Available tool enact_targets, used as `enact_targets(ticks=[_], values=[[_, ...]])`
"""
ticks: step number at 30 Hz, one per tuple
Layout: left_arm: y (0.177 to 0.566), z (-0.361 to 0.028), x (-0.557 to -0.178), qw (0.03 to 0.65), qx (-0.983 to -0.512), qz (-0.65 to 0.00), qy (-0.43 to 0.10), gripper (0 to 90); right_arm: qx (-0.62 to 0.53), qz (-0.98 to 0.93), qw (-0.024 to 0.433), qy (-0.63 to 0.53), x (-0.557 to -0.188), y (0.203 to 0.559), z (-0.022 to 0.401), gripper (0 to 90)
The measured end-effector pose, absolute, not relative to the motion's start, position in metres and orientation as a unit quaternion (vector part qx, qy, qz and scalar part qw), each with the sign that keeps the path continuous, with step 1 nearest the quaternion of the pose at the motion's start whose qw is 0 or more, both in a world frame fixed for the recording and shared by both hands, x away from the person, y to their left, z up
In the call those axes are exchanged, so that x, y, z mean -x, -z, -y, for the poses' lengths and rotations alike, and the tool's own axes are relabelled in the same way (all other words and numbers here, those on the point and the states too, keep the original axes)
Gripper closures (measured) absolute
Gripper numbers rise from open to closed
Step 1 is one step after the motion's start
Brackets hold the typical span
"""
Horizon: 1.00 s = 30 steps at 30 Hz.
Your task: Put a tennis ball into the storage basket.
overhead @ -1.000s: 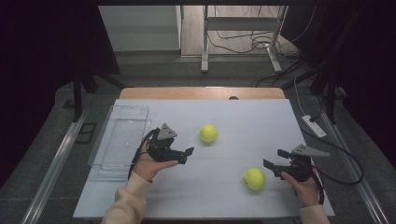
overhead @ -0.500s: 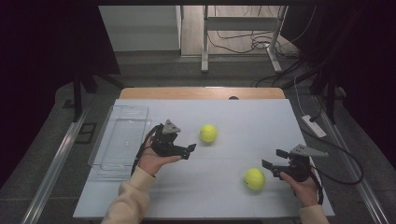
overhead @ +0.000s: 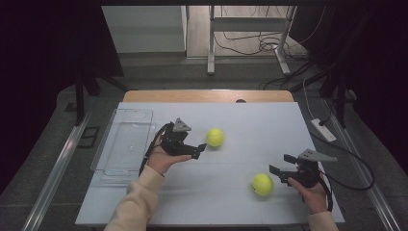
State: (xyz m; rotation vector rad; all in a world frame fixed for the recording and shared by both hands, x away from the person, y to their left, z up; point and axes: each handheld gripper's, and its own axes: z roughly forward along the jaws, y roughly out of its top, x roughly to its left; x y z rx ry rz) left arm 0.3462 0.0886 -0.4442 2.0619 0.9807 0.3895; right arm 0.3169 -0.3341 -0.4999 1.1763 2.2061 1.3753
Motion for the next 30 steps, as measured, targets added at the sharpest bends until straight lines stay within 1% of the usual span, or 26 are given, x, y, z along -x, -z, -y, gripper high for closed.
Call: enact_targets(ticks=[30], values=[[0.44, -0.065, -0.38, 0.376, -0.832, -0.381, -0.147, 7.4, -0.411, -0.765, 0.146, -0.475, -0.318, 0.501, 0.336, 14.4]])
